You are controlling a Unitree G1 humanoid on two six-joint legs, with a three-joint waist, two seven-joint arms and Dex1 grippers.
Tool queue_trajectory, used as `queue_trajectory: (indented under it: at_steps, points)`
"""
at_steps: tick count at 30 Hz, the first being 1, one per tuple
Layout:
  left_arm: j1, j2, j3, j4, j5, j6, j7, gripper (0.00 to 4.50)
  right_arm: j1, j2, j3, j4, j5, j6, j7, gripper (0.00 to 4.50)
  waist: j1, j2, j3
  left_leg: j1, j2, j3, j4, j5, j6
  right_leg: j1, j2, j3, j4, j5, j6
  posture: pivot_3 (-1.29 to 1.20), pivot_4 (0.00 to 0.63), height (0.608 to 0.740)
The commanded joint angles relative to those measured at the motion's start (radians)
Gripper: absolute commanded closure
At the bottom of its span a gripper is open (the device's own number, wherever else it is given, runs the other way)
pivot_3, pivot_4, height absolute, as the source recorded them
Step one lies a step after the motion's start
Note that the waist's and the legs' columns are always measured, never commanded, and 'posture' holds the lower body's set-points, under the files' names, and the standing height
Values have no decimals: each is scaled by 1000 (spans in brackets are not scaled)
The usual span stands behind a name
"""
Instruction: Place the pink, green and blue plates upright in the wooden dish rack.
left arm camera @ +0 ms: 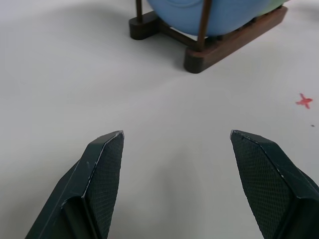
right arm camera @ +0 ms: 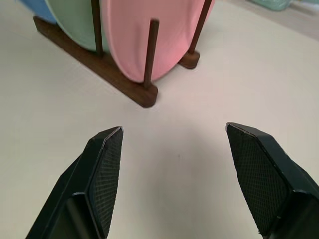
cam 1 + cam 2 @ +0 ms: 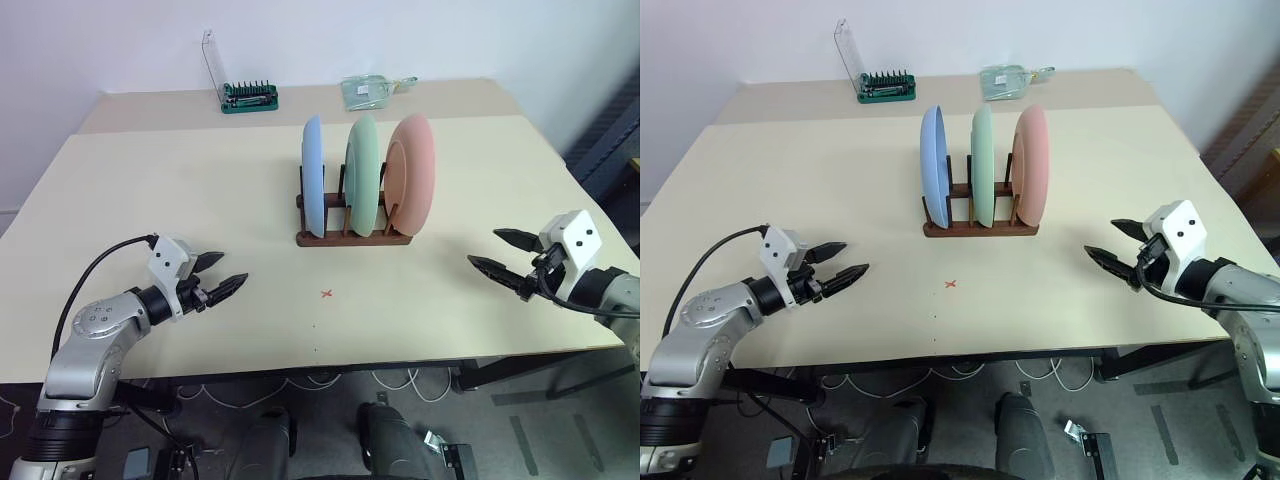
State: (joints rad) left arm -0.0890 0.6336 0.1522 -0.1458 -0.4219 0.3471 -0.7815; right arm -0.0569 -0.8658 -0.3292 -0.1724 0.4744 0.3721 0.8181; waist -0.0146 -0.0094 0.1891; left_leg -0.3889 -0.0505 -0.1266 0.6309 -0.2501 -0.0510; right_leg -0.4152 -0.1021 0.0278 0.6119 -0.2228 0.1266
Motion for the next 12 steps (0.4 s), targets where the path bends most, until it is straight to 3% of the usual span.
queue_trajectory:
  at_steps: [1,12]
  points:
    - [1,13,49,-22,0,-23,10,989,-72,11,-17,80,-4,-63,30,1164,-1,0,0,0,0,0,0,0,0,0,0,0,0,0,0,0,150,740]
    - [43,22,67,-70,-6,-7,35,989,-106,39,4,172,-38,-123,80,1164,2,0,0,0,-1,0,0,0,0,0,0,0,0,0,0,0,150,740]
